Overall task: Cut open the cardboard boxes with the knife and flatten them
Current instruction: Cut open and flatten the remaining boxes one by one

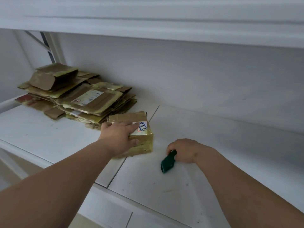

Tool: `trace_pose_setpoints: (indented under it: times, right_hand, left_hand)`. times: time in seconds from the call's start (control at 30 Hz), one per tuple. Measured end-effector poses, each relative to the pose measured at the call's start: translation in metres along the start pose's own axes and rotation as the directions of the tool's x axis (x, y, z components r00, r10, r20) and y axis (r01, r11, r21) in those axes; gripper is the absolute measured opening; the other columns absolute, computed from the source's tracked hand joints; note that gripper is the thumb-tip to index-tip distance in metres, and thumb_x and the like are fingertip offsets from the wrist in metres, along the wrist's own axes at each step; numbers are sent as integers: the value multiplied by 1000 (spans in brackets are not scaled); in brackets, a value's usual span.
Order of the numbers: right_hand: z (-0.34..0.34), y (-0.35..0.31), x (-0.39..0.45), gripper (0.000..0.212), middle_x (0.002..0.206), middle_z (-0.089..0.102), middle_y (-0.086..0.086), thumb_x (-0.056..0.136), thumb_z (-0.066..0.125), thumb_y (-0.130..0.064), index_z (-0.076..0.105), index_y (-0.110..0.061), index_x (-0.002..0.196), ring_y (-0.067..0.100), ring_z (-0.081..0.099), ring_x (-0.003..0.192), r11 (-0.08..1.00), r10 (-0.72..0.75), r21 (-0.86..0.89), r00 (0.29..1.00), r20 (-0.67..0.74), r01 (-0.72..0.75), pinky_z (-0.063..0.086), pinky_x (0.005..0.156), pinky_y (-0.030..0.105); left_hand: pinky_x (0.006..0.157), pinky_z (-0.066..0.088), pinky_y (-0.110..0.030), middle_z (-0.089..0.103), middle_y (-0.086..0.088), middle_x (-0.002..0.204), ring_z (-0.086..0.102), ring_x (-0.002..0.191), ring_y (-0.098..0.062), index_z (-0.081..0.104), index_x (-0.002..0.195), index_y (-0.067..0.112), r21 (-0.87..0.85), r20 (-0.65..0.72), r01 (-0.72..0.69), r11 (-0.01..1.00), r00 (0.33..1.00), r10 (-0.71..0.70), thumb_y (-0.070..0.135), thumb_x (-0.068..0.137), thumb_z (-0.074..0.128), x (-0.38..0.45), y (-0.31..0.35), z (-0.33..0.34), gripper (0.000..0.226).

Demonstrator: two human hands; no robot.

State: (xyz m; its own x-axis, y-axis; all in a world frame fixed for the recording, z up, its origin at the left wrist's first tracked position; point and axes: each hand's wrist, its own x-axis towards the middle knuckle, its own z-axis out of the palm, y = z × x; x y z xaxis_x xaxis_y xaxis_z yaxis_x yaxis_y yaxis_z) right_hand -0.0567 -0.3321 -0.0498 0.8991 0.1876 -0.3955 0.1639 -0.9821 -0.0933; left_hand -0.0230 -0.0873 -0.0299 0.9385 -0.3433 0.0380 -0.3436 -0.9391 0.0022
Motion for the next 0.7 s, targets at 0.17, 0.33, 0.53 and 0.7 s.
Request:
trace_pose_setpoints:
  times: [0.17, 0.33, 0.53, 0.7]
  right_hand:
    - [-5, -10, 4, 32, 129, 44, 4, 96, 50, -39, 61, -28, 124, 24, 52, 110, 994, 85, 62, 996, 10, -85, 48, 94, 36]
    - [5, -16, 7, 21, 115, 43, 9, 90, 59, -14, 48, -18, 107, 26, 52, 95, 989, 84, 132, 988, -126, -67, 44, 77, 33]
    - [12, -13, 14, 32, 114, 59, 10, 92, 52, -8, 53, -11, 124, 26, 56, 100, 959, 155, 268, 965, -209, -96, 47, 82, 34]
    - [16, -14, 21, 23, 94, 62, 9, 99, 45, -18, 55, -11, 118, 23, 56, 78, 787, 246, 616, 918, -311, -2, 41, 63, 32]
  left_hand:
    - [117, 12, -53, 20, 15, 159, 16, 147, -16, 21, 148, 52, -81, 57, 1, 997, 998, 4, 65, 91, 46, -1, -6, 5, 63]
    - [115, 27, -48, 24, 15, 159, 22, 145, -18, 28, 148, 49, -206, 83, -21, 978, 996, 39, 59, 93, 50, 1, -16, 8, 60]
    - [115, 28, -43, 25, 22, 157, 32, 142, -15, 29, 146, 52, -250, 139, -44, 967, 987, 81, 60, 95, 44, 7, -35, -1, 54]
    - [118, 3, -46, 34, 28, 150, 32, 140, -6, 26, 146, 53, -170, 107, -64, 983, 991, 83, 67, 95, 21, 11, -45, -14, 53]
